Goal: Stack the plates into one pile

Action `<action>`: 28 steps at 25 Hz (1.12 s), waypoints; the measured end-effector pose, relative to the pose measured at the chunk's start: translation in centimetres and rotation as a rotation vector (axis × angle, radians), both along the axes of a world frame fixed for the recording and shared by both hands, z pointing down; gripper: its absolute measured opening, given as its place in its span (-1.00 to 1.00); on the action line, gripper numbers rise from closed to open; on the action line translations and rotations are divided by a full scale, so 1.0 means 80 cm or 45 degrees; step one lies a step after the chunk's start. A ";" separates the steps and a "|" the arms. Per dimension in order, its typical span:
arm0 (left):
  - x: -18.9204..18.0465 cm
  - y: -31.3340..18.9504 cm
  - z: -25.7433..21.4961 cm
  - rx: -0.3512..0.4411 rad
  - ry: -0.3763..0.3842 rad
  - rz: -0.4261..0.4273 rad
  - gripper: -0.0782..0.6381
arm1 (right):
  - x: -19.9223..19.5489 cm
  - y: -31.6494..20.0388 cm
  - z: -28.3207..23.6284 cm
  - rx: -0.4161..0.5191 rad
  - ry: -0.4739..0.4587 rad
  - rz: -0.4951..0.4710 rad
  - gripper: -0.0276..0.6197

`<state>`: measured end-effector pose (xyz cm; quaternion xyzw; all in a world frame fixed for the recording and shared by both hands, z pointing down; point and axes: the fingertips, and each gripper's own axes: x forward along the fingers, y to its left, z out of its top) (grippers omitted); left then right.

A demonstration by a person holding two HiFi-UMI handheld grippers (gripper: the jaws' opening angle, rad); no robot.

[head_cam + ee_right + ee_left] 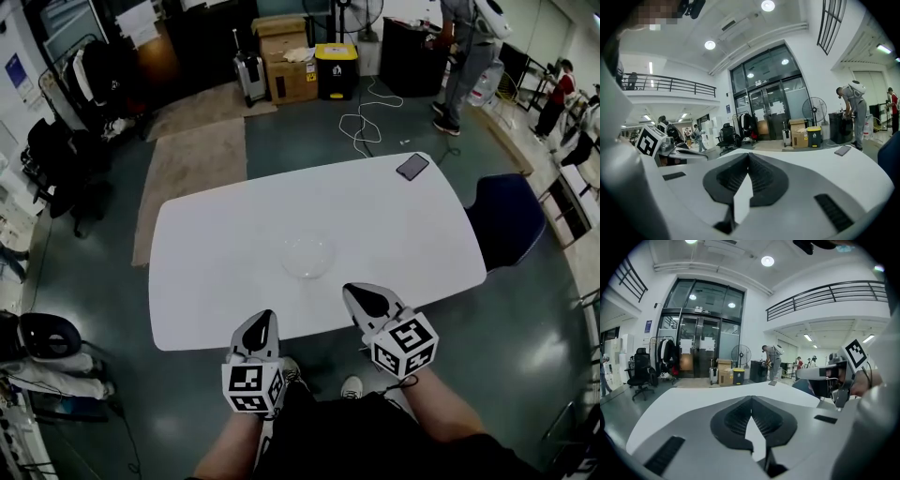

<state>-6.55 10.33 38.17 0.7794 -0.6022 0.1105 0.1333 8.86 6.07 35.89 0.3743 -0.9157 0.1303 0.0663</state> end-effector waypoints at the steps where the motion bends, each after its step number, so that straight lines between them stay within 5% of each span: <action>1: 0.007 0.005 -0.001 0.002 0.002 -0.002 -0.73 | 0.003 0.004 -0.001 -0.001 0.000 -0.010 -0.86; 28: 0.059 0.040 0.001 0.010 0.012 -0.052 -0.73 | 0.025 0.036 0.017 -0.040 -0.024 -0.113 -0.86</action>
